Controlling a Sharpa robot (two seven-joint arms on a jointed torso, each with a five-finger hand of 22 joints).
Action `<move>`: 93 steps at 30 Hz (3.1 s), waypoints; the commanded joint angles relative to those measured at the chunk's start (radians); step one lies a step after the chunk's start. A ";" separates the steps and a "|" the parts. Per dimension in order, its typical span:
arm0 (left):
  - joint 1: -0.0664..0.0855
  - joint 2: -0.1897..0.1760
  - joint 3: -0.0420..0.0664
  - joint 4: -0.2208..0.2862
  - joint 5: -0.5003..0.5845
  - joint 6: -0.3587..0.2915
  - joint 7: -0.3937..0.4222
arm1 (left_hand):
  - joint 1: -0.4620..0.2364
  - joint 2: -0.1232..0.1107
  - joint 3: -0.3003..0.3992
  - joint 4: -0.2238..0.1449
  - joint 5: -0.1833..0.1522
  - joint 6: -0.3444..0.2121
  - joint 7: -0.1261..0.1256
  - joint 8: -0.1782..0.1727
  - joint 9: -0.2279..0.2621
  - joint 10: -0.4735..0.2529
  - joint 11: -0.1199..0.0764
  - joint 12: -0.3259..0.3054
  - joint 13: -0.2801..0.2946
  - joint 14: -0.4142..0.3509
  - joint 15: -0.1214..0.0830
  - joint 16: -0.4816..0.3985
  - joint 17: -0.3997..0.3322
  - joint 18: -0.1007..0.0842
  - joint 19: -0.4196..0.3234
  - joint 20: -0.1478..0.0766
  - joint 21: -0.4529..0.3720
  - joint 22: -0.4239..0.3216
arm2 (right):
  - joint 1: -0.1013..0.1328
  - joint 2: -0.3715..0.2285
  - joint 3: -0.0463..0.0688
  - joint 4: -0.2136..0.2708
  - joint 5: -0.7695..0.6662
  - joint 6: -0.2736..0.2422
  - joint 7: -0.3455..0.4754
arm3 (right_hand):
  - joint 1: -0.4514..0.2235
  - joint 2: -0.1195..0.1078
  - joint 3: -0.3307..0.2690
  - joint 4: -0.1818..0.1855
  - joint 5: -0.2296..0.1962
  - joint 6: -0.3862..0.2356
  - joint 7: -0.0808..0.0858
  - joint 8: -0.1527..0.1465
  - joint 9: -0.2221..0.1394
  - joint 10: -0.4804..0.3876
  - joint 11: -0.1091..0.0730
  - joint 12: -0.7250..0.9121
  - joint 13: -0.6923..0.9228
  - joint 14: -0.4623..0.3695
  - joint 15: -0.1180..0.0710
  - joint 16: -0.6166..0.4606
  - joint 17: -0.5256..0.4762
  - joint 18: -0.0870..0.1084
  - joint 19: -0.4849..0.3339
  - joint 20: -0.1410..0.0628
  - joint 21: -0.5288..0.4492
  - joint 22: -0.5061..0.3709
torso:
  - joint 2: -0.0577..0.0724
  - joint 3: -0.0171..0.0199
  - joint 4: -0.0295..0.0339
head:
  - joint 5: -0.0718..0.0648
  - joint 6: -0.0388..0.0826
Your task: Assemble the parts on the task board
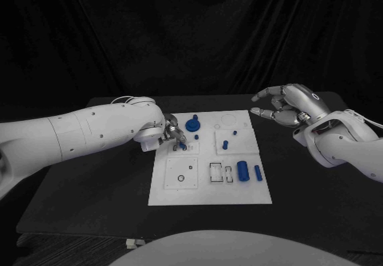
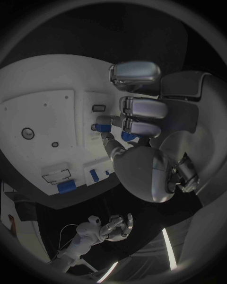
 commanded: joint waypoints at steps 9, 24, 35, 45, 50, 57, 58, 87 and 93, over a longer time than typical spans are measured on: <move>-0.012 0.000 -0.001 0.002 0.002 0.007 0.016 | 0.000 0.008 0.006 -0.001 -0.007 0.000 -0.010 -0.002 0.001 0.102 -0.007 -0.001 0.263 0.106 -0.007 0.003 0.263 0.002 -0.006 -0.001 -0.005 0.110 | -0.004 0.002 0.001 -0.003 0.004 0.006 -0.014 | 0.003 0.008 -0.002 -0.004 0.003 0.004 0.003 0.004 -0.001 0.105 0.009 0.004 0.263 0.071 0.010 -0.005 0.075 -0.011 0.053 0.006 -0.004 0.216 | 0.000 -0.0003 0.0009 | -0.006 0.000; -0.013 -0.013 -0.001 0.014 0.002 0.011 0.017 | 0.004 0.007 0.009 -0.004 -0.007 0.000 -0.011 -0.002 0.003 0.102 -0.008 -0.001 0.263 0.106 -0.007 0.003 0.263 0.002 -0.006 -0.001 -0.006 0.111 | -0.006 0.005 0.001 -0.006 0.004 0.011 -0.018 | 0.003 0.008 -0.002 -0.004 0.003 0.004 0.003 0.004 -0.001 0.105 0.009 0.004 0.263 0.071 0.010 -0.005 0.075 -0.011 0.053 0.006 -0.004 0.216 | 0.000 -0.0002 -0.0003 | 0.000 0.000; -0.013 -0.018 -0.001 0.025 0.002 0.013 0.016 | 0.005 0.007 0.009 -0.005 -0.007 0.001 -0.011 -0.002 0.003 0.102 -0.008 -0.001 0.263 0.106 -0.007 0.003 0.263 0.002 -0.007 -0.001 -0.007 0.110 | -0.008 0.007 0.001 -0.007 0.004 0.014 -0.020 | 0.003 0.009 -0.002 -0.004 0.004 0.005 0.004 0.004 -0.002 0.105 0.010 0.004 0.263 0.071 0.011 -0.005 0.075 -0.011 0.053 0.007 -0.005 0.215 | 0.000 -0.0007 0.0003 | 0.001 0.000; -0.014 -0.011 -0.001 0.017 0.002 0.019 0.017 | 0.004 0.003 0.007 -0.002 -0.028 -0.001 -0.010 -0.005 0.006 0.102 -0.007 -0.001 0.263 0.106 -0.007 0.003 0.263 0.004 -0.012 -0.001 -0.015 0.106 | -0.008 0.008 0.001 -0.007 0.004 0.015 -0.020 | 0.003 0.009 -0.002 -0.004 0.004 0.005 0.004 0.004 -0.002 0.105 0.010 0.004 0.263 0.071 0.011 -0.005 0.075 -0.011 0.053 0.007 -0.005 0.215 | 0.000 -0.0002 -0.0001 | 0.001 0.000; -0.014 -0.008 -0.001 0.010 0.002 0.022 0.015 | -0.005 0.002 -0.013 0.023 -0.098 0.000 -0.009 -0.012 0.010 0.102 -0.006 -0.001 0.263 0.106 -0.006 0.003 0.263 0.004 -0.014 0.000 -0.022 0.105 | -0.009 0.008 0.001 -0.007 0.004 0.014 -0.020 | 0.003 0.009 -0.003 -0.004 0.003 0.005 0.004 0.004 -0.003 0.105 0.010 0.004 0.263 0.071 0.011 -0.005 0.074 -0.011 0.053 0.007 -0.005 0.215 | 0.000 0.0000 -0.0001 | 0.000 0.000; -0.015 -0.006 -0.001 0.004 0.002 0.031 0.004 | -0.030 -0.004 -0.093 0.095 -0.203 -0.003 -0.002 -0.047 -0.005 0.102 0.000 -0.001 0.263 0.106 -0.001 0.003 0.263 0.006 -0.016 0.004 -0.033 0.105 | -0.009 0.007 0.001 -0.006 0.004 0.015 -0.020 | 0.003 0.009 -0.003 -0.004 0.003 0.005 0.004 0.004 -0.003 0.105 0.010 0.004 0.263 0.071 0.011 -0.005 0.074 -0.011 0.053 0.007 -0.005 0.215 | 0.000 -0.0002 -0.0003 | 0.001 0.000; -0.015 -0.005 -0.001 0.003 0.002 0.033 0.002 | -0.038 -0.008 -0.112 0.110 -0.225 -0.004 0.001 -0.052 -0.007 0.102 0.002 -0.001 0.263 0.106 0.001 0.003 0.263 0.006 -0.015 0.005 -0.034 0.106 | -0.009 0.007 0.001 -0.007 0.004 0.015 -0.020 | 0.003 0.009 -0.003 -0.004 0.003 0.005 0.004 0.004 -0.003 0.105 0.010 0.004 0.263 0.071 0.011 -0.005 0.074 -0.011 0.053 0.007 -0.005 0.215 | 0.000 -0.0002 -0.0004 | 0.002 0.000; -0.015 -0.017 -0.001 0.012 0.002 -0.017 0.018 | -0.095 -0.007 -0.343 0.276 -0.322 -0.001 -0.025 0.102 0.187 0.102 -0.018 -0.001 0.263 0.106 -0.016 0.003 0.263 0.002 0.008 -0.010 -0.035 0.131 | -0.010 0.009 0.001 -0.011 0.004 0.024 -0.019 | 0.001 0.010 -0.004 -0.002 0.004 0.006 0.005 0.005 -0.005 0.105 0.011 0.004 0.263 0.071 0.012 -0.005 0.074 -0.011 0.053 0.008 -0.005 0.215 | 0.000 0.0001 -0.0002 | 0.005 0.000; 0.005 -0.056 -0.001 0.066 -0.026 -0.072 0.039 | -0.078 -0.017 -0.377 0.295 -0.321 0.013 -0.035 0.128 0.211 0.102 -0.028 -0.001 0.263 0.106 -0.025 0.003 0.263 -0.004 0.033 -0.017 -0.013 0.148 | -0.010 0.006 0.001 -0.012 0.007 0.024 -0.017 | -0.003 0.011 -0.006 0.000 0.004 0.007 0.006 0.005 -0.005 0.105 0.011 0.004 0.263 0.071 0.012 -0.006 0.074 -0.011 0.053 0.008 -0.006 0.215 | 0.000 -0.0003 -0.0001 | 0.001 0.000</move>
